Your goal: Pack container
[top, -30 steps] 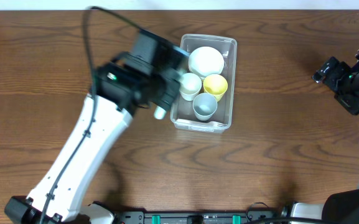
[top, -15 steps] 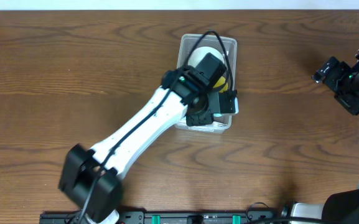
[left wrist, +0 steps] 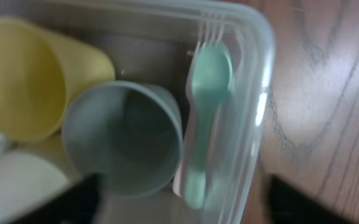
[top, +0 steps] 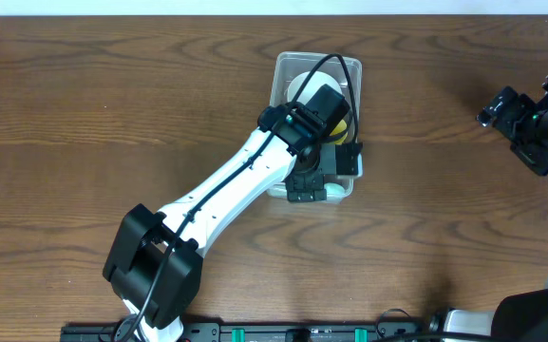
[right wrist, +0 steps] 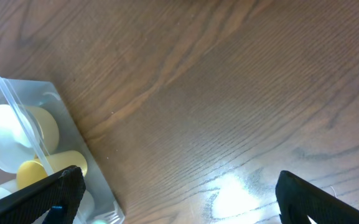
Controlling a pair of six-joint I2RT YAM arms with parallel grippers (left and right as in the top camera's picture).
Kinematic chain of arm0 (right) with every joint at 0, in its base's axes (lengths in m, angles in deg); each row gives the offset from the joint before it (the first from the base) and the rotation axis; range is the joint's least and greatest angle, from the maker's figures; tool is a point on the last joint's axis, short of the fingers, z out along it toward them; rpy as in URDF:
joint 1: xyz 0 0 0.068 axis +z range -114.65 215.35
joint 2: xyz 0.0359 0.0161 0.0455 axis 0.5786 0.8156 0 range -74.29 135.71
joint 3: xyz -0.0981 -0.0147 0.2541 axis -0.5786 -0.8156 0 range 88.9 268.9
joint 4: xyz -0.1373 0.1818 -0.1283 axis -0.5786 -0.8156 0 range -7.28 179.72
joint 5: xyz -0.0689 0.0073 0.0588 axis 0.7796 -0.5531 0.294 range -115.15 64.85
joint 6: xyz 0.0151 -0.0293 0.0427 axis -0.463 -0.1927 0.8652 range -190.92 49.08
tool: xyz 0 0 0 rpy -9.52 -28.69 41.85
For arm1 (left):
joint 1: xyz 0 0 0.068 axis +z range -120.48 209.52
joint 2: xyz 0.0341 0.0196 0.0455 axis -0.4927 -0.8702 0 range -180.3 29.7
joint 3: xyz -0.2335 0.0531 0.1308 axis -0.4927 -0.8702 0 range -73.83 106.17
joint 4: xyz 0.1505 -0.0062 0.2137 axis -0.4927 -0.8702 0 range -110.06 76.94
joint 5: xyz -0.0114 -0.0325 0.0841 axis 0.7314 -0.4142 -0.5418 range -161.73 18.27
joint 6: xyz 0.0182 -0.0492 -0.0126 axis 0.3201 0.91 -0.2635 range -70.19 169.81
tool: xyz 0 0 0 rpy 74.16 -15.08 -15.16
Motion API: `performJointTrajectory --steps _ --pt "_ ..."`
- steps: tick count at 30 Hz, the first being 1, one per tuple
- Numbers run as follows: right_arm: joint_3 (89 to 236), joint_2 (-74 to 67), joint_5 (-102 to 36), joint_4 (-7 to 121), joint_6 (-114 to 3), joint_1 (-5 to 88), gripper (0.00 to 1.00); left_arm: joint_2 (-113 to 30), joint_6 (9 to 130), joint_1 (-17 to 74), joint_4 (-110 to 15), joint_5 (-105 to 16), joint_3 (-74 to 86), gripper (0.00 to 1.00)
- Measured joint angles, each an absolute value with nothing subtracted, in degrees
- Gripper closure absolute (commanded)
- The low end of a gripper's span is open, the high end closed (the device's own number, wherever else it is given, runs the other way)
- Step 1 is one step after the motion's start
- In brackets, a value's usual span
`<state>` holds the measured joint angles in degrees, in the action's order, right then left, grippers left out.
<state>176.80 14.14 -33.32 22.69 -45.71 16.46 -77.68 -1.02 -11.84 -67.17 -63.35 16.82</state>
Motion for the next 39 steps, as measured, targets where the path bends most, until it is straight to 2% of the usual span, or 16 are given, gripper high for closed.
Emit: performJointTrajectory --steps 7,11,18,22,30,39 --pt "176.80 14.14 -33.32 22.69 -45.71 16.46 0.01 -72.23 13.14 -11.82 -69.00 -69.79 20.75 0.02" --pt "176.80 14.14 -33.32 22.69 -45.71 16.46 0.01 -63.27 27.13 -10.60 -73.64 -79.04 22.28 0.02" --pt "176.80 14.14 -33.32 22.71 -45.71 16.46 0.01 -49.92 47.37 1.21 -88.37 -86.97 23.07 0.02" --pt "176.80 14.14 -33.32 22.71 -45.71 16.46 0.01 -43.95 54.26 5.20 -91.30 -87.87 21.91 0.02" --pt "176.80 14.14 -33.32 22.69 -45.71 16.46 0.01 -32.28 64.44 5.53 -94.36 -86.23 17.25 0.02" --pt "176.80 14.14 -33.32 22.69 -45.71 16.46 0.01 -29.13 67.94 5.53 -100.94 -84.09 17.19 0.02"
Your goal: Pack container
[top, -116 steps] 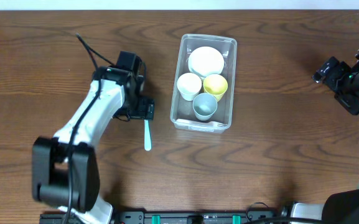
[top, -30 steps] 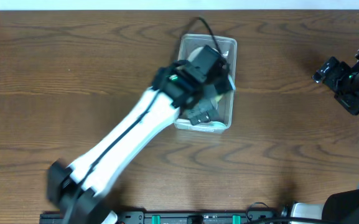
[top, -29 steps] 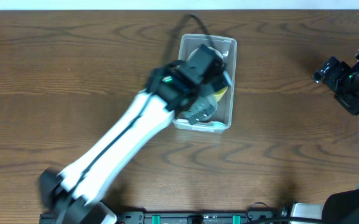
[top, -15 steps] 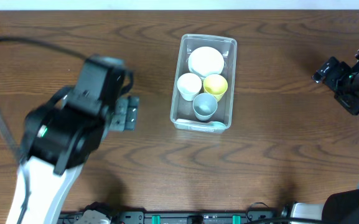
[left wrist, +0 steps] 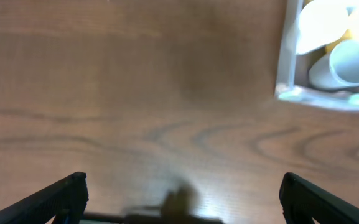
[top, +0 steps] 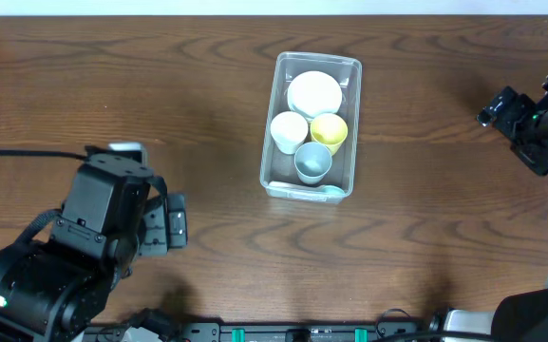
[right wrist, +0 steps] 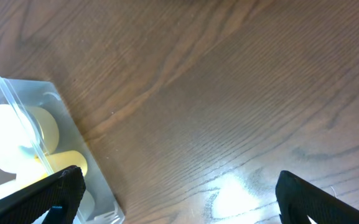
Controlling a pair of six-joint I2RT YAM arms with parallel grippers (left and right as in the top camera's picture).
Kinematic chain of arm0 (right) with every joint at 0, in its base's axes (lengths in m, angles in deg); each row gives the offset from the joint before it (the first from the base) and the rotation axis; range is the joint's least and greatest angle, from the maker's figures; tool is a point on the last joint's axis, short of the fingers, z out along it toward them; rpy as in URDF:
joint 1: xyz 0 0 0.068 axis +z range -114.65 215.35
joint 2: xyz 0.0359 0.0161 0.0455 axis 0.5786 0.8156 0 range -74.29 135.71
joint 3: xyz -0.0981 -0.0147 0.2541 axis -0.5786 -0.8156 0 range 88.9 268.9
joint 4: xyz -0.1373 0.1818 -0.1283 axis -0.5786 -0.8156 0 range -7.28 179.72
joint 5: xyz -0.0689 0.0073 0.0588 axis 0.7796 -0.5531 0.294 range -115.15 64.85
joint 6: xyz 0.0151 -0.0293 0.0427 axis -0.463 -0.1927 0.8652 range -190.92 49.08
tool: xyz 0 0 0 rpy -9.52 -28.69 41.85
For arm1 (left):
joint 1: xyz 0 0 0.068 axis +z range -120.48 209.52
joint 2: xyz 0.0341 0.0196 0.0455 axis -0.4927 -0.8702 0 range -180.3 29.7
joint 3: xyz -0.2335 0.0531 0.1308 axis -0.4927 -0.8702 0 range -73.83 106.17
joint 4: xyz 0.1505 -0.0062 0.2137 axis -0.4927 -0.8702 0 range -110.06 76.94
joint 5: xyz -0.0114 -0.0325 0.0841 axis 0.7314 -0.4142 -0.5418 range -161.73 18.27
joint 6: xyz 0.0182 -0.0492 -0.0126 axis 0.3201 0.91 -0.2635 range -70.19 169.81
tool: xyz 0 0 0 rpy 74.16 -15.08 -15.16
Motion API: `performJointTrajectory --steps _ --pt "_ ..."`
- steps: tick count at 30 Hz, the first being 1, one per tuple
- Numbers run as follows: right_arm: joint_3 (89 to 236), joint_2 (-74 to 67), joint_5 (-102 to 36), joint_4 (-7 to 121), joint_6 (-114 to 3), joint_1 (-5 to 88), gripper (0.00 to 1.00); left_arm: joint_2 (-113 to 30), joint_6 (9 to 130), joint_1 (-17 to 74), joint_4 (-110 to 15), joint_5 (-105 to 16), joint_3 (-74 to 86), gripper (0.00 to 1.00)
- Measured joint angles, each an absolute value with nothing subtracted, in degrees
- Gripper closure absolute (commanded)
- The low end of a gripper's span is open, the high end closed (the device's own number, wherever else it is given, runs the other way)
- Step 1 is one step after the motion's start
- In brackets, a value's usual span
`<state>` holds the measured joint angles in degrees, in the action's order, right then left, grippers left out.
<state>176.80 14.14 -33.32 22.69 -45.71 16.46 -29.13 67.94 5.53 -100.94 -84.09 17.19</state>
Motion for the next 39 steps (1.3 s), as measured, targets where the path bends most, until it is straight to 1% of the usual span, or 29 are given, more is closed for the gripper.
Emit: performJointTrajectory --steps 4,7,10,14,18,23,29,39 --pt "176.80 14.14 -33.32 22.71 -45.71 16.46 0.01 -29.04 67.83 5.53 -99.97 -84.13 17.12 0.02" --pt "176.80 14.14 -33.32 22.71 -45.71 16.46 0.01 -28.80 66.32 5.73 -94.53 -84.11 16.14 0.02" --pt "176.80 14.14 -33.32 22.71 -45.71 16.46 0.01 -27.05 64.46 7.22 -86.66 -84.04 11.77 0.02" --pt "176.80 14.14 -33.32 22.71 -45.71 16.46 0.01 -21.48 63.09 11.65 -75.21 -83.17 1.85 0.02" --pt "176.80 14.14 -33.29 22.74 -45.71 16.46 0.01 -13.00 60.27 17.38 -61.18 -78.36 -11.58 0.02" --pt "176.80 14.14 -33.32 22.69 -45.71 16.46 0.01 -3.51 56.95 21.05 -51.74 -73.40 -26.26 0.02" --pt "176.80 14.14 -33.32 22.69 -45.71 16.46 0.01 6.52 55.53 23.56 -51.25 -71.67 -38.22 0.02" --pt "176.80 14.14 -33.32 22.69 -45.71 16.46 0.01 19.39 55.31 27.24 -50.16 -71.39 -51.90 0.02"
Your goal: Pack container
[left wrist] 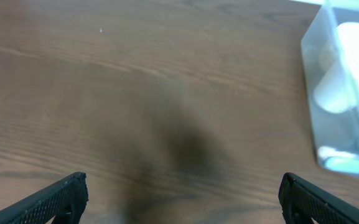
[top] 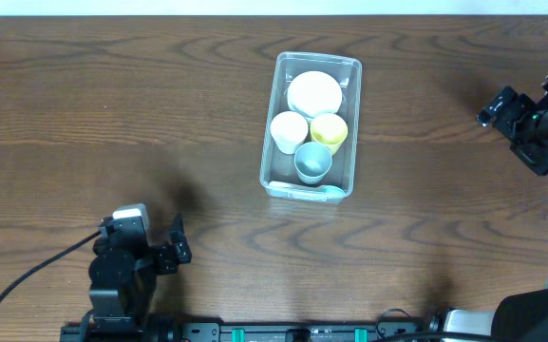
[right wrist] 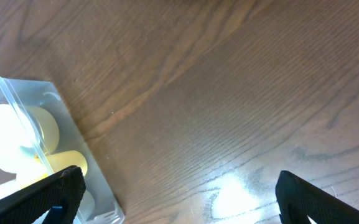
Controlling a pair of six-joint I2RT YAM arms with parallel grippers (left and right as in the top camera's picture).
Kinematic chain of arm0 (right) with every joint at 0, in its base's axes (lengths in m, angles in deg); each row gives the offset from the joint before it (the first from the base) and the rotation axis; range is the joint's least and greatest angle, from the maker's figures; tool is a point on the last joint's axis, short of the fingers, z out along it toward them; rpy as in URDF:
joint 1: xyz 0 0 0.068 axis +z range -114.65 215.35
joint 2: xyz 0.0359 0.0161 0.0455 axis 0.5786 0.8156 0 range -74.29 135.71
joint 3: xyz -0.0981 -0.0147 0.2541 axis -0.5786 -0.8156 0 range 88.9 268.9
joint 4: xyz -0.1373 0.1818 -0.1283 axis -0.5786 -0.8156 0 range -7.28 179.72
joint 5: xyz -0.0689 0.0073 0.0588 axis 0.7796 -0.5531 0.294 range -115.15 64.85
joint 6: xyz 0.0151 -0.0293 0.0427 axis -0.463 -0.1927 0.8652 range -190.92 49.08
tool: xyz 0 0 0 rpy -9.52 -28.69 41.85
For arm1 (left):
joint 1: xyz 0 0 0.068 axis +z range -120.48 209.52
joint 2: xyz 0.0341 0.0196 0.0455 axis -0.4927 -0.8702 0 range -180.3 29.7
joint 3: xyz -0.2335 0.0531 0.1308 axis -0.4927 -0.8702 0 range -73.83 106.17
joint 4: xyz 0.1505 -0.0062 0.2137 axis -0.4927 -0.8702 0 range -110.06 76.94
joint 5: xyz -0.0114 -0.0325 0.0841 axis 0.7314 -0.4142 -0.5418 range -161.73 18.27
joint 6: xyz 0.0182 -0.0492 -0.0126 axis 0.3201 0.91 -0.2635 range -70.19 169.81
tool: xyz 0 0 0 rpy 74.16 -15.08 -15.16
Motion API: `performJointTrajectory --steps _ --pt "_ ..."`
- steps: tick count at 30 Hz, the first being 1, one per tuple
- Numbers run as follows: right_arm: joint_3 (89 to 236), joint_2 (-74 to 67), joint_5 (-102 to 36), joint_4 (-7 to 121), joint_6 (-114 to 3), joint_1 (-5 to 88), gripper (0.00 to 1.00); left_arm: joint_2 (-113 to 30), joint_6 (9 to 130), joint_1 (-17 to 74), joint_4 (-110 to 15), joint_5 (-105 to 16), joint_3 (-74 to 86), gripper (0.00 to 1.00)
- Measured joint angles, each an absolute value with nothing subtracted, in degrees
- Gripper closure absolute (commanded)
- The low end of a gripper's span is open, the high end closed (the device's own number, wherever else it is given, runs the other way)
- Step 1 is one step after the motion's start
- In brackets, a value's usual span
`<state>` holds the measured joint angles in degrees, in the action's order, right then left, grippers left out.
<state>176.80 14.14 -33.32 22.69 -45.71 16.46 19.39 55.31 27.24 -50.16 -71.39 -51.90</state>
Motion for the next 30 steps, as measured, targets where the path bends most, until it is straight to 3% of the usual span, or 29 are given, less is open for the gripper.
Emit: performJointTrajectory --steps 14,30 --pt "176.80 14.14 -33.32 22.69 -45.71 16.46 0.01 28.72 55.31 27.28 -48.76 -70.78 -63.77 0.02" --pt "176.80 14.14 -33.32 22.69 -45.71 16.46 0.01 29.07 55.31 27.28 -48.63 -70.60 -64.38 0.02"
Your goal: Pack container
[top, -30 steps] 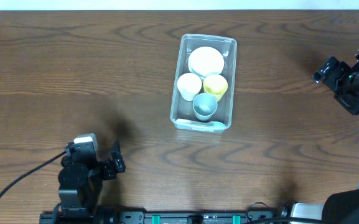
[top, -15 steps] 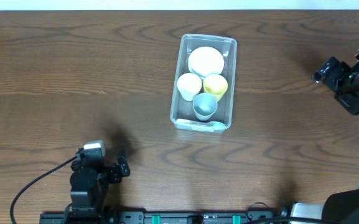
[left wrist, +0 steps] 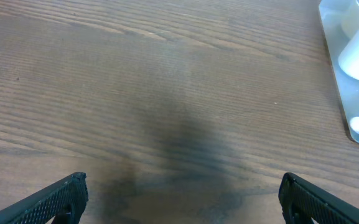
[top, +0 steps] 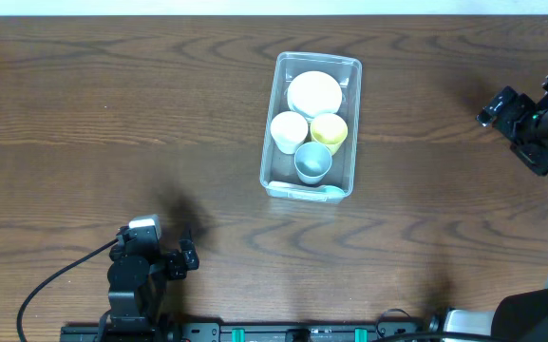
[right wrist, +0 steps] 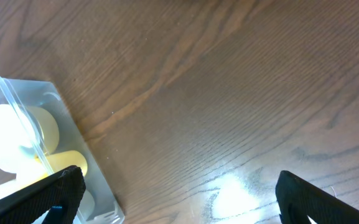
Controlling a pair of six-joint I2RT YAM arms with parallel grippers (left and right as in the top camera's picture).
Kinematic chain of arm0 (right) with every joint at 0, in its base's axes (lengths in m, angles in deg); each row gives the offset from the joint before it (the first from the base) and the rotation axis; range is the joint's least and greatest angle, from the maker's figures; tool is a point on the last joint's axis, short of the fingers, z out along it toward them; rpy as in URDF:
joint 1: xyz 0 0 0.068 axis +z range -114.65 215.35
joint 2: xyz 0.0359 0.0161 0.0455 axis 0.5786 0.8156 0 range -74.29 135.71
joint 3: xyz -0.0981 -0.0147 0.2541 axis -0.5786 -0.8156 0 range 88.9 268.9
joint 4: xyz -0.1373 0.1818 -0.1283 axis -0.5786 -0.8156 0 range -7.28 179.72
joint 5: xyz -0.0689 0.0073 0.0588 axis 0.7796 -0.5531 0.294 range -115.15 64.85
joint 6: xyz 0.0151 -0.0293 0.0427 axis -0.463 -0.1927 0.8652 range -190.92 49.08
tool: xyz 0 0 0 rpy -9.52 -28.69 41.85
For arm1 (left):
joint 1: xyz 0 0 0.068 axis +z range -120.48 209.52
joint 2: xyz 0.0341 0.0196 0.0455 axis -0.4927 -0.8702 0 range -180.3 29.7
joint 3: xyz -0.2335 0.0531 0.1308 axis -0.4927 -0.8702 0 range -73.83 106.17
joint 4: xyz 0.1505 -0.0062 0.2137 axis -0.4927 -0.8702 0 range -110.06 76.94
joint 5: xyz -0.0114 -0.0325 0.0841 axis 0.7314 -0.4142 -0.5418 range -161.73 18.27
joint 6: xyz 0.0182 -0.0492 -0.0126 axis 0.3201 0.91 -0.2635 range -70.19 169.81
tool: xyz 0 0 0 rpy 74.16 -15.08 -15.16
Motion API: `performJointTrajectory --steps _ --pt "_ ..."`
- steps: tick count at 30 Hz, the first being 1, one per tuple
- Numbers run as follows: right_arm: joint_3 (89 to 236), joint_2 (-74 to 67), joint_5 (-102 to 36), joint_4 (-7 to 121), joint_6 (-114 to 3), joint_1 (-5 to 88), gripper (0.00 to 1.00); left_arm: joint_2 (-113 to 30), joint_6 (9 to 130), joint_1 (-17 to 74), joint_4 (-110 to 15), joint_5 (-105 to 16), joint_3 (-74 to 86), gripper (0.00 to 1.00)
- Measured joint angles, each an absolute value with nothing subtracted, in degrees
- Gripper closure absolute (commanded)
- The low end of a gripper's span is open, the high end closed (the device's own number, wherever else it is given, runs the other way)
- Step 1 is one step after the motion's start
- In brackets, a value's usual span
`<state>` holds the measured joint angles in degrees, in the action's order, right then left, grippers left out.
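Observation:
A clear plastic container [top: 277, 142] stands at the table's middle. It holds a white bowl [top: 314, 93], a white cup [top: 289, 129], a yellow cup [top: 329, 129], a grey-blue cup [top: 312, 163] and a mint utensil [top: 331, 190] along its near wall. My left gripper [top: 185, 257] is folded back at the front left edge, far from the container, open and empty [left wrist: 182, 199]. Its view catches the container [left wrist: 336, 74] at the right edge. My right gripper [top: 497, 109] hovers at the far right, open and empty [right wrist: 179, 196], with the container [right wrist: 73, 137] to its left.
Bare brown wood table [top: 112, 123] surrounds the container on all sides. A black rail [top: 302, 332] with cables runs along the front edge, beside the left arm's base.
The left arm has shifted slightly to the right at the front left edge, and its camera now looks lower at the table. The right arm and the container's contents are unchanged.
My left gripper was first open low inside the container, over the grey-blue cup and the mint utensil. Then it was empty at the left side of the table. After that it was folded at the front left edge, where it still is. The right arm never moved.

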<state>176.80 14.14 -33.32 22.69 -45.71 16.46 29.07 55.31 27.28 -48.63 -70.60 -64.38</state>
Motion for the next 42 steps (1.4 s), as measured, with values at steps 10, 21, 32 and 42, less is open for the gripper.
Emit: performJointTrajectory --steps 10,21,32,42 --pt "176.80 14.14 -33.32 22.69 -45.71 16.46 0.01 29.07 55.31 27.28 -48.63 -70.60 -64.38 0.02" --pt "176.32 13.57 -33.29 22.95 -45.71 16.57 0.01 29.07 55.31 27.28 -48.63 -70.60 -64.38 0.02" --pt "157.45 -14.21 -24.86 38.82 -49.69 31.87 0.01 29.07 55.31 27.28 -48.61 -70.58 -64.38 0.02" --pt "121.00 -44.03 -25.62 56.79 -60.24 36.44 0.01 29.12 55.31 27.28 -48.59 -70.58 -64.38 0.02"
